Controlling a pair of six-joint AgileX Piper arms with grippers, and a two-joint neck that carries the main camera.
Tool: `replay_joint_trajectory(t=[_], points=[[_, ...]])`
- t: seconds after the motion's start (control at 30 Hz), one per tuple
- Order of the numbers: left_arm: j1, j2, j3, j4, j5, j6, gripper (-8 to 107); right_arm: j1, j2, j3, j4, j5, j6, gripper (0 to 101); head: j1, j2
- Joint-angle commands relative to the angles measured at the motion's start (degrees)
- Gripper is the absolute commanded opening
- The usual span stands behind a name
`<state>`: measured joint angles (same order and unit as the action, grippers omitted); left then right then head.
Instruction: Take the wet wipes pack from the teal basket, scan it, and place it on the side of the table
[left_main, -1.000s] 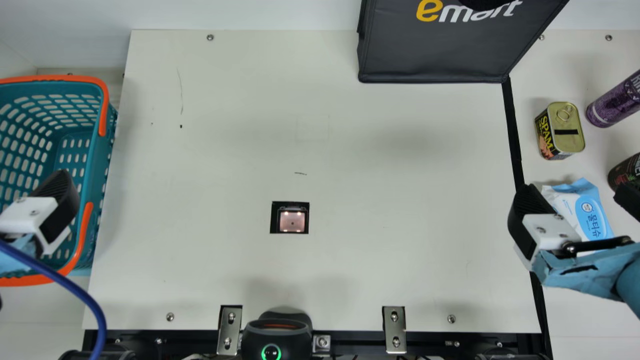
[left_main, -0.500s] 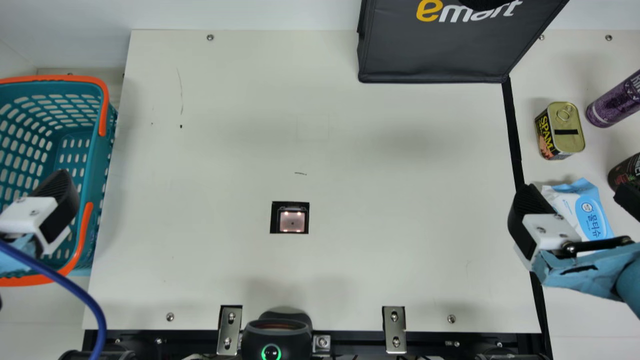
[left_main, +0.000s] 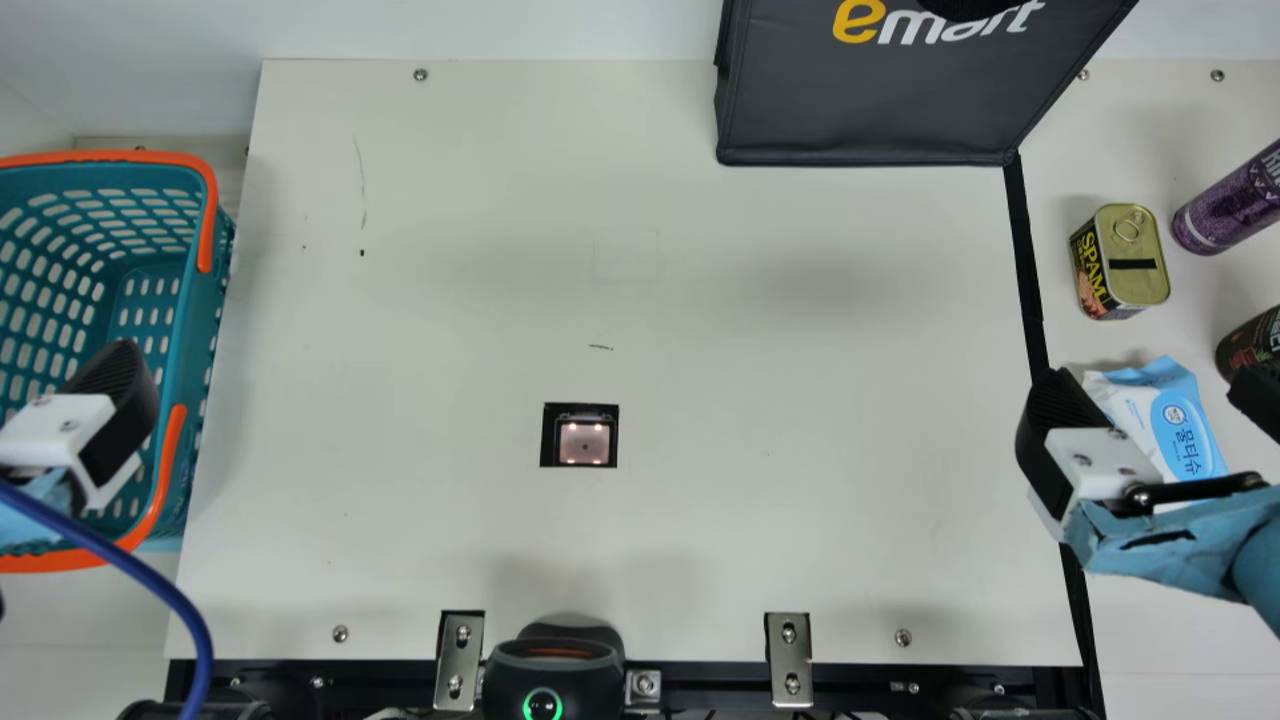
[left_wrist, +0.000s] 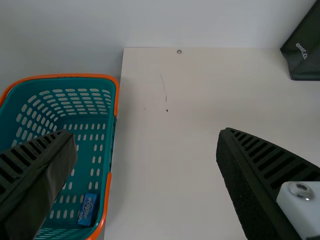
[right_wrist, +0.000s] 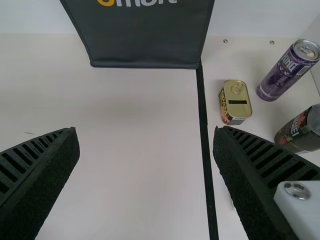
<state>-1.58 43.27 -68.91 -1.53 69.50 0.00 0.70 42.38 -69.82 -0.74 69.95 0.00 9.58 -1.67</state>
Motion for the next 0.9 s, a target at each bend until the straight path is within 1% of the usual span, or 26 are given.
replay_joint_trajectory(t=[0.0,0.87], points=[[0.0,0.0,0.0,0.0,0.0,0.0,90,0.0,0.0,0.0,0.0,0.0,0.0,95,-1.7,0.1],[0.0,0.0,0.0,0.0,0.0,0.0,90,0.0,0.0,0.0,0.0,-0.1,0.0,95,-1.7,0.1]])
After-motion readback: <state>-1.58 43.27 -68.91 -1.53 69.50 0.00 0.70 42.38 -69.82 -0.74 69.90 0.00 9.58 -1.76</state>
